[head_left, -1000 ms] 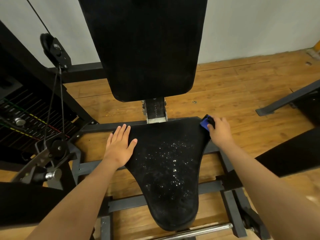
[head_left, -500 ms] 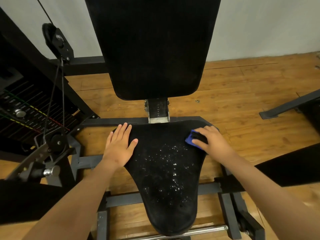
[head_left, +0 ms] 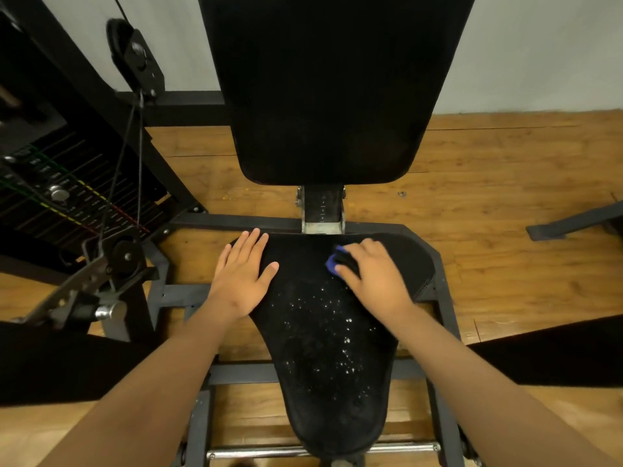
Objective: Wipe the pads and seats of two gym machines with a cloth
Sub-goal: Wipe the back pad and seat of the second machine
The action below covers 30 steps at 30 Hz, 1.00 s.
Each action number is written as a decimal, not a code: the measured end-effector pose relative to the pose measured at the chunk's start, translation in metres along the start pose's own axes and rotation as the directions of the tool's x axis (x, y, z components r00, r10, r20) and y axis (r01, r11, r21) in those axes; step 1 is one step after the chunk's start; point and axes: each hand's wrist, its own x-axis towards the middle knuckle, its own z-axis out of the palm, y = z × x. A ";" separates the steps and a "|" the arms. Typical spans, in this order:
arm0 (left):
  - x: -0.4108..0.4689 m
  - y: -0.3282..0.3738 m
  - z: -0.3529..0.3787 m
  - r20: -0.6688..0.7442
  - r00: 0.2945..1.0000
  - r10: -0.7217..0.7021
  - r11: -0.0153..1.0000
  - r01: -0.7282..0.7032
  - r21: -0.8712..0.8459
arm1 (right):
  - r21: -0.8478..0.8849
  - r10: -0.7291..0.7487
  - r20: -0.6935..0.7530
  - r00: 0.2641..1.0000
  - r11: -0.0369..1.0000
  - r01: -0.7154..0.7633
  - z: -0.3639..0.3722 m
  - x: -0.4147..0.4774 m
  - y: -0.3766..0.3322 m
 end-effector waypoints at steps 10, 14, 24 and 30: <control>-0.002 -0.003 0.002 -0.007 1.000 0.020 0.999 -0.020 -0.031 | -0.136 -0.025 0.112 0.993 0.990 0.040 -0.015 0.007 0.004; -0.002 -0.005 0.002 -0.037 0.998 0.054 0.996 -0.057 -0.076 | -0.191 0.096 0.048 0.994 0.978 -0.085 -0.015 0.027 0.008; -0.067 0.003 0.036 -0.140 0.917 -0.375 0.651 0.153 -0.743 | -0.031 -0.155 0.179 0.972 0.986 0.163 0.029 0.018 -0.073; -0.073 0.001 0.049 0.068 0.918 -0.391 0.317 0.204 -0.926 | -0.005 -0.280 0.242 0.929 0.957 0.290 0.047 0.053 -0.109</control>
